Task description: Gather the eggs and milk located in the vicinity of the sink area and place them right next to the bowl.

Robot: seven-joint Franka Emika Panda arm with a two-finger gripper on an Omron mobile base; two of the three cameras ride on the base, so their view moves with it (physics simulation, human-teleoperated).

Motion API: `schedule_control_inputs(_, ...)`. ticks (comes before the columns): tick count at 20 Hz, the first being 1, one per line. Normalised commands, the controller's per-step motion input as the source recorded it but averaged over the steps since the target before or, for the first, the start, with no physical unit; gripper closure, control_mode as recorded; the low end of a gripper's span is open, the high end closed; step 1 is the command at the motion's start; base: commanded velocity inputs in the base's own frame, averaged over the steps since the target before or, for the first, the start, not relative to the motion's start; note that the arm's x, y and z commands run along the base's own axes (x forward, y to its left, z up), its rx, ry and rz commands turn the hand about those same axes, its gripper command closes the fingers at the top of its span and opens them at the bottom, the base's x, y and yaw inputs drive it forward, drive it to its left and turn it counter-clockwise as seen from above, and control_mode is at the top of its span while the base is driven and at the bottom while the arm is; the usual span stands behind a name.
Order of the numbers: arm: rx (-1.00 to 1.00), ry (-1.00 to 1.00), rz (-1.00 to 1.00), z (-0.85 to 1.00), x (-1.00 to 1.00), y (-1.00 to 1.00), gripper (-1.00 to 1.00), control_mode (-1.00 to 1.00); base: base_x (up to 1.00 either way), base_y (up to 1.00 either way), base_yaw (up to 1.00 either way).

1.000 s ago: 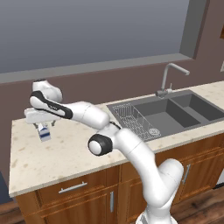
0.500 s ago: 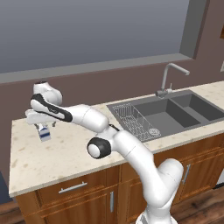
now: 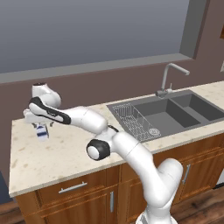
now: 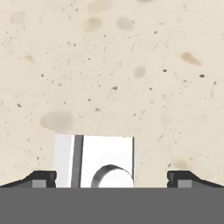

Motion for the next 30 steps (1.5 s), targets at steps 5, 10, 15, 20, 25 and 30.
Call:
schedule_control_inputs(5,-0.01,0.02,-0.09,-0.33,0.02,0.33,-1.00,-1.00,0.00,0.00,0.00)
schedule_control_inputs(10,0.00,0.03,-0.17,-0.70,-0.05,0.08,1.00,-1.00,0.00,0.00,0.00)
schedule_control_inputs(15,0.00,0.00,-0.18,-0.55,-0.04,0.00,1.00,-1.00,0.00,0.00,0.00)
schedule_control_inputs(20,0.00,-0.03,-0.28,-0.23,-0.28,-0.30,1.00,-1.00,0.00,0.00,0.00)
schedule_control_inputs(25,0.00,-0.18,-0.35,-0.01,-0.59,-0.66,1.00,-1.00,0.00,0.00,0.00)
schedule_control_inputs(30,0.00,-0.30,-0.29,-0.02,-0.81,-0.96,1.00,-1.00,0.00,0.00,0.00)
